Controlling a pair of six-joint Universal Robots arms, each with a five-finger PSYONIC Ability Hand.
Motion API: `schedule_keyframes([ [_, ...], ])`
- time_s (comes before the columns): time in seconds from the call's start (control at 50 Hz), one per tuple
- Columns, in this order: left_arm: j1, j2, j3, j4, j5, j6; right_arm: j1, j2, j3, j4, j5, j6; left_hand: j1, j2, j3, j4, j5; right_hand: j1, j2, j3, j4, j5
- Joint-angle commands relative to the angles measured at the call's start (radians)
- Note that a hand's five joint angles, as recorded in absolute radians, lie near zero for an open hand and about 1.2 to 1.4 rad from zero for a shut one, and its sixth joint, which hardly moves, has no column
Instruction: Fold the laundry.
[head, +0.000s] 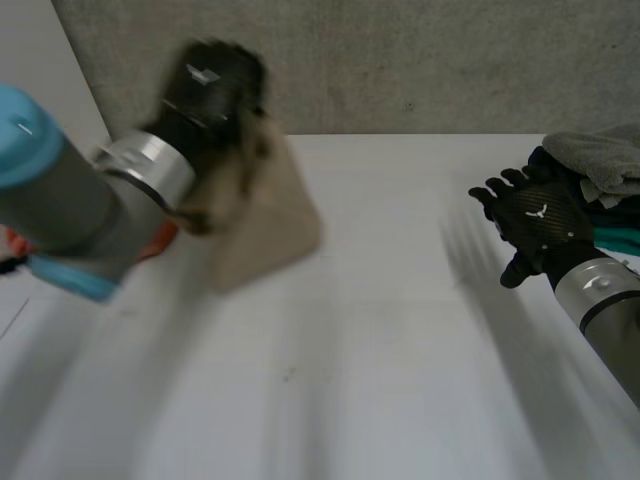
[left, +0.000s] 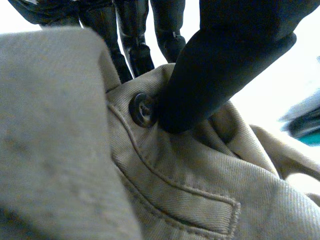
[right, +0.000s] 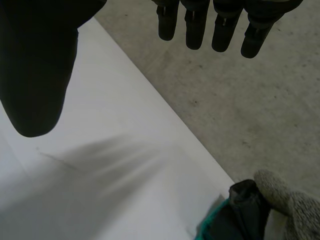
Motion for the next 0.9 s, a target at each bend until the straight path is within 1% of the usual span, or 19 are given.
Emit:
schedule_keyframes([
  [0.02,-0.178,-0.156,-0.07,-0.024,0.087,-0.039,-0.027,-0.004,-0.005,0.0,0.004,0.022,0.239,0.202,0.228,0.203,0.282,-0.043,-0.034,-0.026,-0.027,-0.048],
  [0.06,-0.207,-0.175,-0.072,-0.04,0.107,-0.031,-0.027,-0.003,-0.008,0.0,0.002,0.022,0.239,0.202,0.228,0.203,0.282,-0.043,-0.034,-0.026,-0.027,-0.048],
  [0.08,-0.238,-0.172,-0.063,-0.059,0.126,-0.022,-0.027,-0.003,-0.013,0.0,0.005,0.022,0.065,0.028,0.054,0.029,0.108,-0.043,-0.034,-0.026,-0.027,-0.048],
  [0.1,-0.246,-0.169,-0.058,-0.067,0.134,-0.016,-0.027,-0.003,-0.014,0.0,0.005,0.022,-0.167,-0.203,-0.178,-0.202,-0.124,-0.043,-0.034,-0.026,-0.027,-0.048],
  [0.12,-0.25,-0.161,-0.055,-0.073,0.139,-0.008,-0.029,-0.003,-0.016,0.0,0.005,0.022,-0.457,-0.493,-0.468,-0.492,-0.414,-0.043,-0.034,-0.026,-0.027,-0.048],
  [0.14,-0.243,-0.131,-0.052,-0.082,0.139,0.007,-0.03,-0.003,-0.019,0.002,0.007,0.024,-0.875,-0.912,-0.886,-0.911,-0.832,-0.043,-0.034,-0.026,-0.027,-0.048],
  [0.16,-0.235,-0.109,-0.05,-0.085,0.136,0.016,-0.032,-0.003,-0.021,0.002,0.007,0.024,-0.926,-0.963,-0.937,-0.962,-0.883,-0.043,-0.034,-0.026,-0.027,-0.048],
  [0.3,-0.129,0.13,-0.095,-0.093,0.13,0.009,-0.027,-0.006,-0.065,0.023,0.005,0.024,-0.921,-0.957,-0.932,-0.956,-0.878,-0.043,-0.034,-0.026,-0.027,-0.048],
  [0.36,-0.109,0.195,-0.13,-0.106,0.114,-0.005,-0.021,-0.01,-0.097,0.062,0.005,0.022,-0.918,-0.954,-0.929,-0.953,-0.875,-0.043,-0.034,-0.026,-0.027,-0.048],
  [0.38,-0.095,0.239,-0.162,-0.119,0.085,-0.014,-0.015,-0.01,-0.131,0.11,0.004,0.022,-0.918,-0.954,-0.929,-0.953,-0.875,-0.043,-0.034,-0.026,-0.027,-0.048],
  [0.44,-0.068,0.291,-0.22,-0.139,0.016,-0.028,0.0,-0.012,-0.2,0.209,-0.005,0.025,-0.915,-0.951,-0.926,-0.95,-0.872,-0.043,-0.034,-0.026,-0.027,-0.048],
  [0.46,-0.048,0.317,-0.26,-0.151,-0.039,-0.034,0.017,-0.007,-0.249,0.274,-0.008,0.025,-0.912,-0.948,-0.923,-0.948,-0.869,-0.043,-0.034,-0.026,-0.027,-0.048],
  [0.52,-0.029,0.343,-0.32,-0.169,-0.122,-0.041,0.046,0.006,-0.327,0.376,-0.015,0.029,-0.912,-0.948,-0.923,-0.948,-0.869,-0.043,-0.034,-0.026,-0.027,-0.048],
  [0.54,-0.026,0.35,-0.351,-0.183,-0.164,-0.042,0.061,0.037,-0.377,0.432,-0.024,0.029,-0.915,-0.951,-0.926,-0.95,-0.872,-0.043,-0.034,-0.026,-0.027,-0.048],
  [0.62,-0.029,0.342,-0.427,-0.212,-0.223,-0.048,0.097,0.167,-0.505,0.546,-0.039,0.029,-0.924,-0.96,-0.935,-0.959,-0.881,-0.043,-0.034,-0.026,-0.027,-0.048],
  [0.72,-0.031,0.316,-0.5,-0.212,-0.219,-0.062,0.163,0.278,-0.596,0.599,-0.051,0.018,-0.918,-0.954,-0.929,-0.953,-0.875,-0.043,-0.034,-0.026,-0.027,-0.048],
  [0.76,-0.04,0.262,-0.511,-0.209,-0.22,-0.071,0.183,0.327,-0.617,0.597,-0.047,0.016,-0.912,-0.948,-0.923,-0.948,-0.869,-0.043,-0.034,-0.026,-0.027,-0.048],
  [0.82,-0.084,0.171,-0.495,-0.205,-0.22,-0.106,0.2,0.403,-0.652,0.591,-0.045,0.027,-0.9,-0.937,-0.911,-0.936,-0.857,-0.043,-0.034,-0.026,-0.027,-0.048],
  [0.9,-0.095,0.051,-0.437,-0.202,-0.22,-0.125,0.22,0.457,-0.659,0.553,-0.033,0.044,-0.859,-0.896,-0.87,-0.895,-0.816,-0.043,-0.034,-0.026,-0.027,-0.048],
])
